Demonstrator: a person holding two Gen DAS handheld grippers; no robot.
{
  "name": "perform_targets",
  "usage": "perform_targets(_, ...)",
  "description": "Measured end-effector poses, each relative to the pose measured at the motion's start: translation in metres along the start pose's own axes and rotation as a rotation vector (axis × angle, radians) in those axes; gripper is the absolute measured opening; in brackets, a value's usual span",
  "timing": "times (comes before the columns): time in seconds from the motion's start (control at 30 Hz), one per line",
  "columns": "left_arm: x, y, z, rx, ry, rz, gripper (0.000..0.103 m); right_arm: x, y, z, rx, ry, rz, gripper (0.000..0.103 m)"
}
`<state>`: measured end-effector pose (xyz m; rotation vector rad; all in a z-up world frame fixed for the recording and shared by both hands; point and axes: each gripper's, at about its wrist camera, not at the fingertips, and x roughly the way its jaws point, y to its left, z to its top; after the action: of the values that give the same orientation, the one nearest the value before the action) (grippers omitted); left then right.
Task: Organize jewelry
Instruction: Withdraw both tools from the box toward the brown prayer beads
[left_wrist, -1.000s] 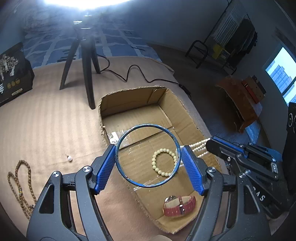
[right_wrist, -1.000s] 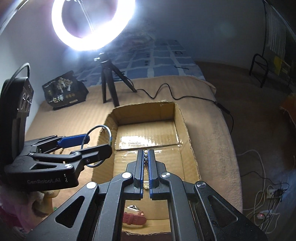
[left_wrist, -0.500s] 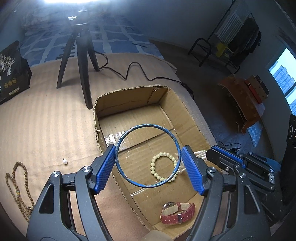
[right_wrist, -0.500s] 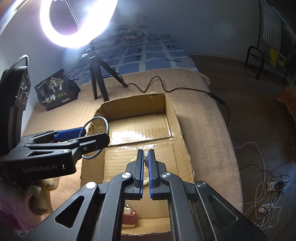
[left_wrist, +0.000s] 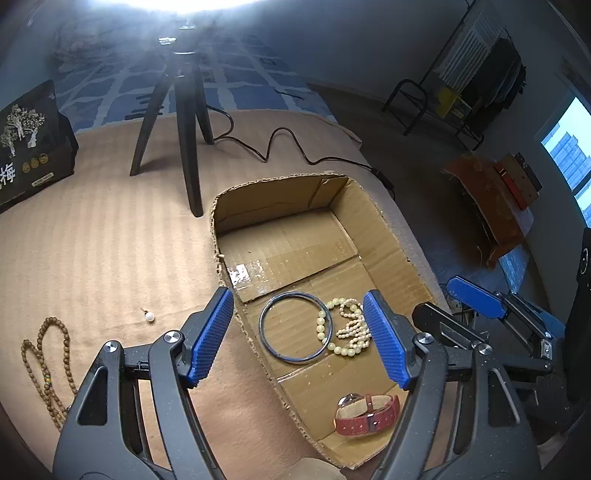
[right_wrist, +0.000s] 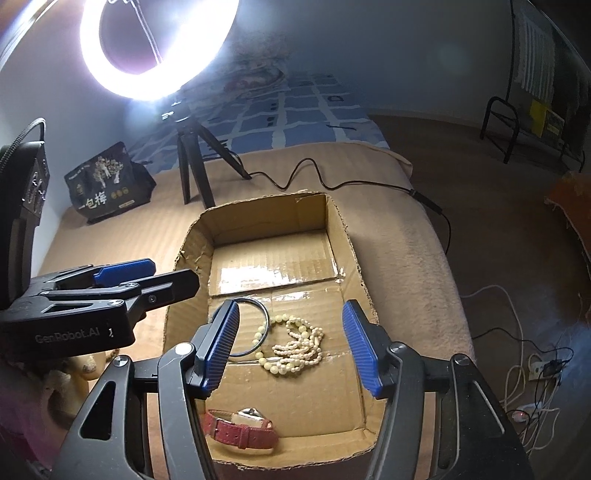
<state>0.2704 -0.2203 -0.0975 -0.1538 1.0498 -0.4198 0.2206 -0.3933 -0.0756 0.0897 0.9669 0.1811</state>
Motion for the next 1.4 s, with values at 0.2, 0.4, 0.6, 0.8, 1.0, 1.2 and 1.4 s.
perform_targets(0.2,-0.012,0.003,-0.005,0.013,-0.014,0.012,0.075,-0.005,0.008,0.001,-0.011,-0.013,-0.025,0.069)
perform_targets(0.4,-0.037,0.016,-0.011,0.037,-0.054,0.038,0.075,-0.014,0.020,0.004,-0.012,-0.045,-0.118,0.075)
perform_targets(0.6,-0.069,0.044,-0.017,0.041,-0.095,0.065,0.075,-0.020,0.037,0.004,-0.026,-0.071,-0.108,0.079)
perform_targets(0.8,-0.098,0.086,-0.033,0.024,-0.097,0.104,0.075,-0.025,0.061,0.003,-0.028,-0.071,-0.041,0.079)
perform_targets(1.0,-0.117,0.140,-0.059,-0.051,-0.069,0.133,0.075,-0.020,0.091,-0.001,-0.063,-0.043,0.048,0.079)
perform_targets(1.2,-0.121,0.179,-0.083,-0.111,-0.031,0.153,0.075,-0.005,0.129,-0.008,-0.111,0.022,0.127,0.079)
perform_targets(1.4,-0.120,0.209,-0.100,-0.183,0.010,0.136,0.075,0.010,0.155,-0.012,-0.134,0.065,0.164,0.079)
